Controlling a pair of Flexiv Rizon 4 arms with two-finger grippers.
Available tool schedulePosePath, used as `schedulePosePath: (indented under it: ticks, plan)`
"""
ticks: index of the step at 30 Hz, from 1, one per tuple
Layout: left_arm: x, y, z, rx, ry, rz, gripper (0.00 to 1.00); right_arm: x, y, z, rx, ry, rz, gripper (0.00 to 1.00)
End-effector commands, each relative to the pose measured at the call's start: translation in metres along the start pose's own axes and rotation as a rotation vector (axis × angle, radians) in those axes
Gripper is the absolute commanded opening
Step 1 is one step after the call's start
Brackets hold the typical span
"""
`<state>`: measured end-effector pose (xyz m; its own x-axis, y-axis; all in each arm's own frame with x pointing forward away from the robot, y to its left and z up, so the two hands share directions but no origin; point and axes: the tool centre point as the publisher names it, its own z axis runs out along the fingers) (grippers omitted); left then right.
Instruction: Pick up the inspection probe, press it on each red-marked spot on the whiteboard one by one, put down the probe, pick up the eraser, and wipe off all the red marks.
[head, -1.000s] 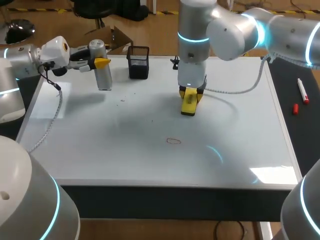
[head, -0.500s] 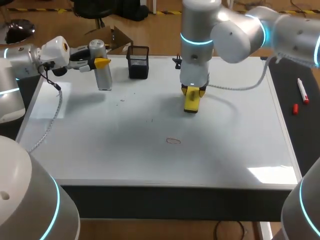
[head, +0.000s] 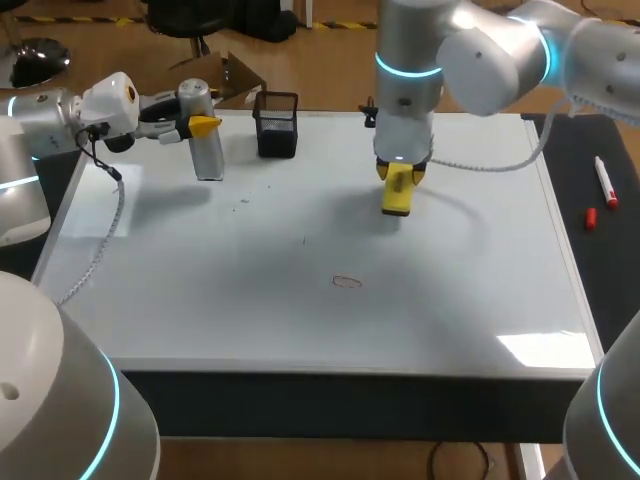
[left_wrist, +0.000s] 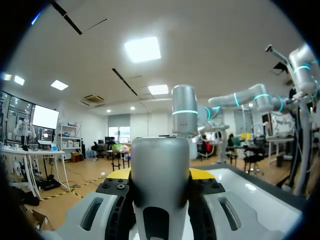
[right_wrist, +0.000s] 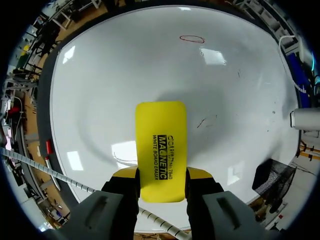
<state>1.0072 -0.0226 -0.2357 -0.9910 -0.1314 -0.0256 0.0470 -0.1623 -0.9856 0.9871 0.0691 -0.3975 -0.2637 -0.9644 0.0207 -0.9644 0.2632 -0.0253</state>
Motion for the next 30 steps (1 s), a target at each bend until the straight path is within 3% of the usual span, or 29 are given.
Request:
schedulePosePath:
  ticks: [1,16,30]
  plan:
    - [0.001,-0.001,0.0,0.0,-0.003,0.002,0.0,0.02,-0.021,-0.003,-0.005,0.005,0.012,0.0]
    - [0.001,-0.001,0.0,0.0,-0.003,0.002,0.0,0.076,-0.102,-0.002,-0.042,0.025,0.107,0.0]
    - [0.001,-0.001,0.0,0.0,-0.003,0.002,0.0,0.104,-0.133,0.009,-0.077,0.036,0.182,0.0]
